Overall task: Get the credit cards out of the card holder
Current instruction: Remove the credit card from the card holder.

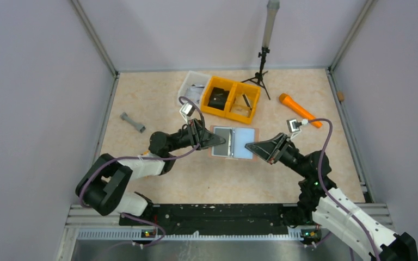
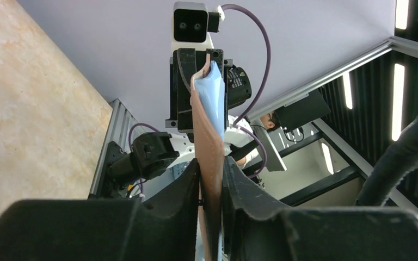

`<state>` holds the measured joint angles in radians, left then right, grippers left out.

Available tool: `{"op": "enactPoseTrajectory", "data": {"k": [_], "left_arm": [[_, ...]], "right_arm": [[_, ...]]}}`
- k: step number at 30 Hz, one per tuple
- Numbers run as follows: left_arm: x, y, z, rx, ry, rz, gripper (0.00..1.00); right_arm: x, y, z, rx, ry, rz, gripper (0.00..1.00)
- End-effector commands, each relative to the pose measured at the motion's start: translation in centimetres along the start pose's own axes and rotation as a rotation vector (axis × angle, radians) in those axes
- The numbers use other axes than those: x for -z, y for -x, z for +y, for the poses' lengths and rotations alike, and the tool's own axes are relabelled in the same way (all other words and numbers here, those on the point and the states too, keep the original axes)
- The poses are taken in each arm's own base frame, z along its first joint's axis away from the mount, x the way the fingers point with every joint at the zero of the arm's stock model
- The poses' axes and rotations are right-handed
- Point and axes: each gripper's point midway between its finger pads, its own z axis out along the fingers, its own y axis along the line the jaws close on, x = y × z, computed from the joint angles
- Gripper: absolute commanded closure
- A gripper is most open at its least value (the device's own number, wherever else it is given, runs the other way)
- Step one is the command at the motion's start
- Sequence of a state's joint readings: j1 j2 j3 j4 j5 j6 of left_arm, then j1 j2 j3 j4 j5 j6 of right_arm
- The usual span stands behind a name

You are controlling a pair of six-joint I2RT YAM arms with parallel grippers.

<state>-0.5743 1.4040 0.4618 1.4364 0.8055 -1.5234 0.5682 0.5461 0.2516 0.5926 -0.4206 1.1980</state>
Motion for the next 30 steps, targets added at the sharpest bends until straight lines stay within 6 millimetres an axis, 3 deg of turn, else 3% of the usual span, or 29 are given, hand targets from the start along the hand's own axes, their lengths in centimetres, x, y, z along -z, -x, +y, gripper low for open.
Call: {"op": "enactPoseTrajectory", "data": {"k": [1,5,8,10,14,20,25,30], "left_arm": [[0.2,-0.1,-0.9,-0.058,-0.044,0.004,0.81],[0.3,-0.3,-0.2,-0.056,-0.013,0.013,0.85],[0.5,-0.4,1.6,-0.053,0.074,0.011,0.89],[0.8,-0.3,2.8,-0.074,0.159,-0.008,0.90],[2.0,0.3,5.3,-0.169,0.368,-0.055,0.89],[3.4,1.3,6.1,-0.229,0.498,-0.127,0.89],[3.8,0.9,6.7,-0.219,0.508,-0.132,0.89],[3.0,0.7,5.4,-0.216,0.430,-0.126,0.89]], "right_arm": [[-0.2,0.7,1.2,0.074,0.028,-0.011,0.99],[-0.1,1.1,-0.4,0.155,-0.106,0.008,0.62],[0.5,1.9,-2.2,0.246,-0.262,0.022,0.39],[1.0,1.8,-3.1,0.297,-0.341,0.068,0.31],[2.1,2.1,-4.2,0.364,-0.462,0.121,0.29],[4.0,5.3,-5.3,0.503,-0.653,0.055,0.24],[0.9,2.5,-2.7,0.410,-0.394,0.139,0.32],[-1.1,-0.2,-3.1,0.326,-0.275,0.210,0.43]]}}
